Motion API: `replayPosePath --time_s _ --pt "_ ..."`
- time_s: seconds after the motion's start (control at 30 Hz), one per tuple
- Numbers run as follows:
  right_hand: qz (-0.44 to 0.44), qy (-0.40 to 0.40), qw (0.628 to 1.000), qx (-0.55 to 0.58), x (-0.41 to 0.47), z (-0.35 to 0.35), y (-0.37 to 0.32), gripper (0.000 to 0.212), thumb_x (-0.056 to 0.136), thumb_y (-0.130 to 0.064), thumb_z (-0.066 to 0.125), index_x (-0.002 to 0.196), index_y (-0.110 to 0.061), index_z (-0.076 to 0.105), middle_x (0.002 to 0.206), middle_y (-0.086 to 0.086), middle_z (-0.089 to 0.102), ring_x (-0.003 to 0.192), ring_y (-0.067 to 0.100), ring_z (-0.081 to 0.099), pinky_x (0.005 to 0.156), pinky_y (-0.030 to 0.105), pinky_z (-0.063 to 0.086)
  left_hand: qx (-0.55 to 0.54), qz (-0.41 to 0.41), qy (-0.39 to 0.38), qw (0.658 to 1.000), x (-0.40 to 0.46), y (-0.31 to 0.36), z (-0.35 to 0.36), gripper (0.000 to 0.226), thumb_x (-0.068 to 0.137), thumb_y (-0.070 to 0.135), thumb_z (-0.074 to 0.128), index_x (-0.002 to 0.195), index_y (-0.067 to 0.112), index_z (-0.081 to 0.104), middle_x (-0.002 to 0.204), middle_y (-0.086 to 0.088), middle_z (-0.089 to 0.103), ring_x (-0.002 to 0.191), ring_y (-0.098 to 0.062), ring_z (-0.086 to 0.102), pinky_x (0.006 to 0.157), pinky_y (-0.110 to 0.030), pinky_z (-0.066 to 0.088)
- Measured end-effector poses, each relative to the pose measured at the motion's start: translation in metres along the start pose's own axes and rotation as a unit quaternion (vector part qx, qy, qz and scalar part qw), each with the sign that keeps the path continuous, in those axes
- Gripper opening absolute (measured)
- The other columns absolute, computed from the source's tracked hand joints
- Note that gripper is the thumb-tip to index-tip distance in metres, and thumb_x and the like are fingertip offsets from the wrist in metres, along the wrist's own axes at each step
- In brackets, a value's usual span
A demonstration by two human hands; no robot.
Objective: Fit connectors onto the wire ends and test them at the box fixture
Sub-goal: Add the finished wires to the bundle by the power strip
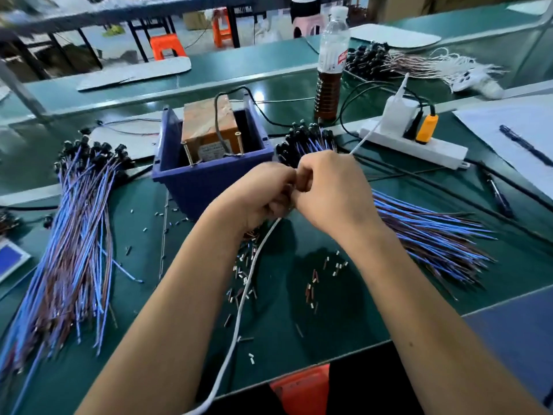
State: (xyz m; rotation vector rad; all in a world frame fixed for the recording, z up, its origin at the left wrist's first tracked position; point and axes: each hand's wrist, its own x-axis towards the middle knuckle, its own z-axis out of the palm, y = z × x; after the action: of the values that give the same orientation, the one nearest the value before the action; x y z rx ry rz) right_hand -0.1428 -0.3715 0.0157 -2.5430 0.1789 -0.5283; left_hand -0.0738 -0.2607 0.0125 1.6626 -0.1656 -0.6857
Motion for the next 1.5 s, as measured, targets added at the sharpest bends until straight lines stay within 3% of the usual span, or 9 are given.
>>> replayPosePath --time_s 0.17,0.3,0.5,0.67,1.0,1.17,1.33,1.43,1.5 --pt "-0.104 -0.079 0.989 0.064 -0.01 0.03 -0.049 0.01 0.072 -0.015 0.076 0.074 -0.019 0.067 0.068 -0.003 0.065 0.07 0.025 0.064 0.067 0.041 0.056 -0.108 0.005 0.025 0.994 -0.055 -0.034 -0.068 0.029 0.097 0.003 0.048 0.072 0.013 0.058 0.055 0.006 0.038 0.04 -0.002 0.026 0.031 -0.012 0.02" --pt "-0.166 -0.143 0.972 0.089 -0.015 0.065 -0.094 0.013 0.078 -0.018 0.077 0.077 -0.022 0.065 0.075 -0.002 0.067 0.074 0.028 0.065 0.07 0.042 0.058 0.051 -0.004 0.233 0.971 -0.078 -0.051 -0.127 0.031 0.089 0.004 0.055 0.06 0.017 0.055 0.054 0.002 0.04 0.042 -0.012 0.032 0.041 -0.017 0.023" --pt "-0.215 -0.247 0.944 0.037 -0.012 0.117 -0.157 0.018 0.082 -0.017 0.068 0.085 -0.017 0.05 0.086 0.008 0.06 0.078 0.035 0.059 0.065 0.036 0.047 0.436 -0.02 0.524 0.731 -0.07 -0.061 -0.195 0.022 0.088 0.02 0.06 0.104 0.007 0.067 0.109 -0.021 0.068 0.106 -0.042 0.064 0.082 -0.043 0.049" --pt "-0.227 -0.326 0.917 -0.038 -0.012 0.146 -0.174 0.017 0.09 -0.019 0.065 0.105 -0.015 0.055 0.097 0.011 0.057 0.084 0.033 0.052 0.075 0.036 0.051 0.555 -0.114 0.487 0.665 -0.055 -0.065 -0.227 0.042 0.091 0.011 0.06 0.131 0.001 0.051 0.135 -0.027 0.049 0.126 -0.043 0.05 0.097 -0.047 0.05" --pt "-0.21 -0.351 0.91 -0.064 -0.005 0.156 -0.177 0.018 0.095 -0.032 0.063 0.103 -0.022 0.051 0.105 0.013 0.063 0.111 0.037 0.06 0.085 0.038 0.053 0.374 -0.022 0.54 0.754 -0.057 -0.05 -0.22 0.036 0.085 0.012 0.048 0.115 0.001 0.064 0.12 -0.023 0.065 0.114 -0.043 0.058 0.095 -0.042 0.046" --pt "-0.146 -0.331 0.932 0.011 -0.005 0.154 -0.168 0.015 0.095 -0.025 0.059 0.107 -0.017 0.064 0.111 0.014 0.067 0.101 0.036 0.063 0.081 0.035 0.054 0.015 0.04 0.481 0.876 -0.066 -0.046 -0.204 0.02 0.088 0.02 0.04 0.089 0.008 0.056 0.096 -0.017 0.071 0.067 -0.031 0.066 0.06 -0.031 0.049" --pt "-0.034 -0.302 0.929 0.212 -0.006 0.15 -0.165 0.012 0.101 -0.015 0.049 0.104 -0.013 0.06 0.095 0.016 0.072 0.08 0.035 0.07 0.073 0.044 0.059 -0.2 0.129 0.421 0.876 -0.078 -0.036 -0.192 0.029 0.092 0.011 0.035 0.067 0.023 0.029 0.048 0.004 0.039 0.037 -0.011 0.018 0.039 -0.016 0.014" --pt "0.04 -0.3 0.859 0.414 -0.01 0.144 -0.175 0.022 0.11 -0.02 0.044 0.113 -0.006 0.06 0.095 0.021 0.068 0.075 0.026 0.063 0.062 0.042 0.056 -0.276 0.209 0.377 0.859 -0.087 -0.019 -0.184 0.037 0.102 0.017 0.04 0.068 0.025 0.031 0.052 0.006 0.023 0.041 -0.01 0.013 0.038 -0.018 0.011" --pt "0.047 -0.299 0.811 0.5 -0.011 0.14 -0.183 0.031 0.113 -0.026 0.041 0.121 -0.004 0.061 0.107 0.023 0.065 0.091 0.022 0.058 0.083 0.05 0.059 -0.323 0.272 0.364 0.83 -0.091 -0.006 -0.178 0.038 0.108 0.022 0.04 0.071 0.023 0.033 0.054 0.005 0.024 0.041 -0.01 0.014 0.037 -0.019 0.013"
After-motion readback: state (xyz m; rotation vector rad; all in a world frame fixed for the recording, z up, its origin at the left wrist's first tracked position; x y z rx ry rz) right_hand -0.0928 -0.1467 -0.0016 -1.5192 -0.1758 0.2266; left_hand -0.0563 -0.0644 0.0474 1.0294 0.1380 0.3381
